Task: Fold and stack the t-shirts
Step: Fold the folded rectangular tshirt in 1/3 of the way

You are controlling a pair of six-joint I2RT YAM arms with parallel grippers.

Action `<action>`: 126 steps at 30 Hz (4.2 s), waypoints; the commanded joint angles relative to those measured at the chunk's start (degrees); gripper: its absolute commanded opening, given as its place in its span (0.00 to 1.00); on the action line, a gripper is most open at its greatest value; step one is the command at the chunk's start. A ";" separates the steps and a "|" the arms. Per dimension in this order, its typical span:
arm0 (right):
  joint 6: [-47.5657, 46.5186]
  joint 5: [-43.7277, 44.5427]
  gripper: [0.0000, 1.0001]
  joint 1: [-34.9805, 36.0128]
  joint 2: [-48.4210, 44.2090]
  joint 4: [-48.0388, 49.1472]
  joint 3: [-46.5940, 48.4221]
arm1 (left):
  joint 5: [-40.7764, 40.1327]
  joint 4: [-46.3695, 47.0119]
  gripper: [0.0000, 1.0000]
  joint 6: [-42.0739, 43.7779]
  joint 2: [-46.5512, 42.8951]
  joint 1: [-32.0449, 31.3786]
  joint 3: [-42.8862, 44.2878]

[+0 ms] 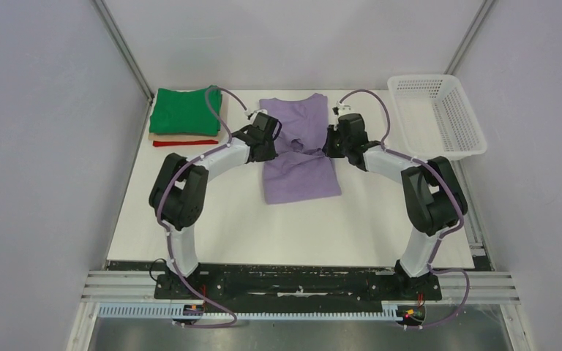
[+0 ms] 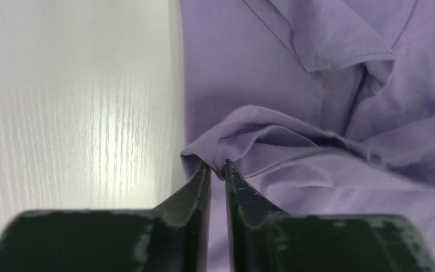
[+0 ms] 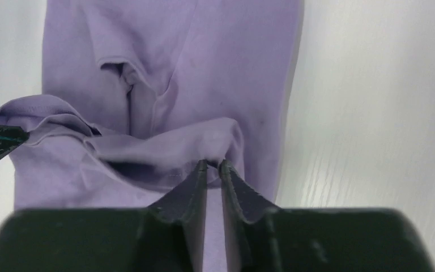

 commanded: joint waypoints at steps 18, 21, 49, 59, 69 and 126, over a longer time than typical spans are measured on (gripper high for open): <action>-2.59 -6.71 0.98 -2.52 -11.90 4.03 -10.21 | 6.44 5.78 1.00 0.78 -18.59 2.00 -13.07; -4.95 -9.80 0.95 -2.51 -10.92 5.25 -9.29 | 5.75 7.32 1.00 0.96 -17.94 2.17 -13.72; -8.00 -9.56 0.55 -2.51 14.33 -2.07 13.70 | 12.72 11.01 0.48 -0.17 4.81 7.49 -1.71; -7.22 -10.79 0.18 -2.51 12.64 -0.35 12.26 | 15.86 11.41 0.02 0.33 4.26 7.50 -1.46; -6.64 -9.53 0.07 -2.49 7.57 1.27 9.02 | 16.53 12.85 0.02 0.73 -0.82 7.32 -3.43; -1.83 -12.42 0.98 -7.27 -22.70 3.86 -23.62 | 14.32 9.29 1.00 -5.45 -26.51 -1.91 -25.92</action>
